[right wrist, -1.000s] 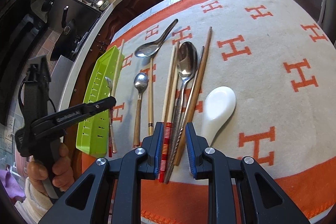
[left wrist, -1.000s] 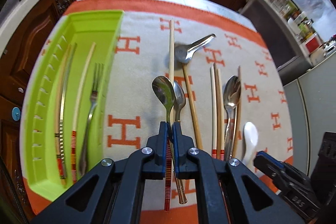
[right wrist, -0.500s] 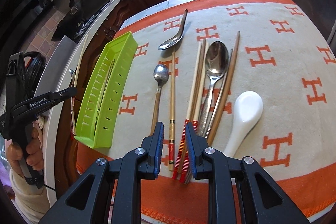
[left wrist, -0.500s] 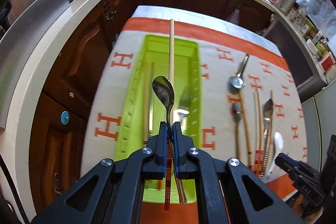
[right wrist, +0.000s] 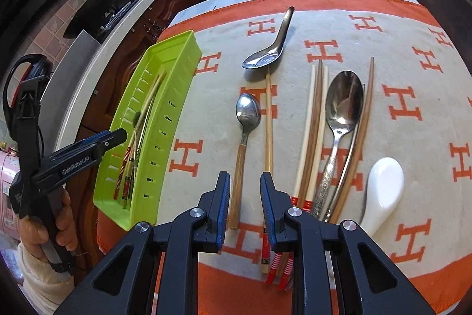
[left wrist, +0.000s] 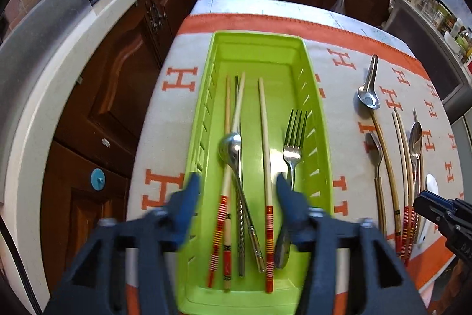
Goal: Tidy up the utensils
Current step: 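Carry the spoon and chopstick into the green tray and open the left tool, then close the right tool on the wooden-handled silver spoon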
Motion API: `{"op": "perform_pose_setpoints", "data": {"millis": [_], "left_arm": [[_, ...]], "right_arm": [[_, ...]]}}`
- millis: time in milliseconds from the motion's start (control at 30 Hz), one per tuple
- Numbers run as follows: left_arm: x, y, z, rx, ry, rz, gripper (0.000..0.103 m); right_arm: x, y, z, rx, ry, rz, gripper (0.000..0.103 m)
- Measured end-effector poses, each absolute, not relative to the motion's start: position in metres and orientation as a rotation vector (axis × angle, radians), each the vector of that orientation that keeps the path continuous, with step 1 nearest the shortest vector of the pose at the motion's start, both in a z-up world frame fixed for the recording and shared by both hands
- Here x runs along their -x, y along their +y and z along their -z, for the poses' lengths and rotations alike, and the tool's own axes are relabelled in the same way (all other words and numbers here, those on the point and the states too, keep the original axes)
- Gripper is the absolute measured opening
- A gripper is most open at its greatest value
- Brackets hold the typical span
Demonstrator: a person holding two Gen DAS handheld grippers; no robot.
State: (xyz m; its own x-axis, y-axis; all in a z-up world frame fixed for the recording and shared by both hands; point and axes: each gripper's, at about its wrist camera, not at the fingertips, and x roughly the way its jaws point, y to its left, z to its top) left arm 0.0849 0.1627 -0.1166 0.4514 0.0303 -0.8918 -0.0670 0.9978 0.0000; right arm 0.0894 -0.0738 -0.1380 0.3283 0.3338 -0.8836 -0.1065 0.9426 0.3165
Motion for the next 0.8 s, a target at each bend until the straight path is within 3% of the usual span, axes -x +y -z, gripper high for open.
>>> {"op": "perform_pose_setpoints", "data": {"millis": [167,800], "left_arm": [[-0.078,0.158,0.105,0.017,1.037,-0.058,0.077],[-0.075,0.176,0.12,0.147,1.054,-0.1,0.08]], "right_arm": [[-0.102,-0.056,0.143,-0.183,1.211,-0.291,0.021],[-0.14,-0.012,0.186,-0.012,1.193,-0.194,0.021]]}}
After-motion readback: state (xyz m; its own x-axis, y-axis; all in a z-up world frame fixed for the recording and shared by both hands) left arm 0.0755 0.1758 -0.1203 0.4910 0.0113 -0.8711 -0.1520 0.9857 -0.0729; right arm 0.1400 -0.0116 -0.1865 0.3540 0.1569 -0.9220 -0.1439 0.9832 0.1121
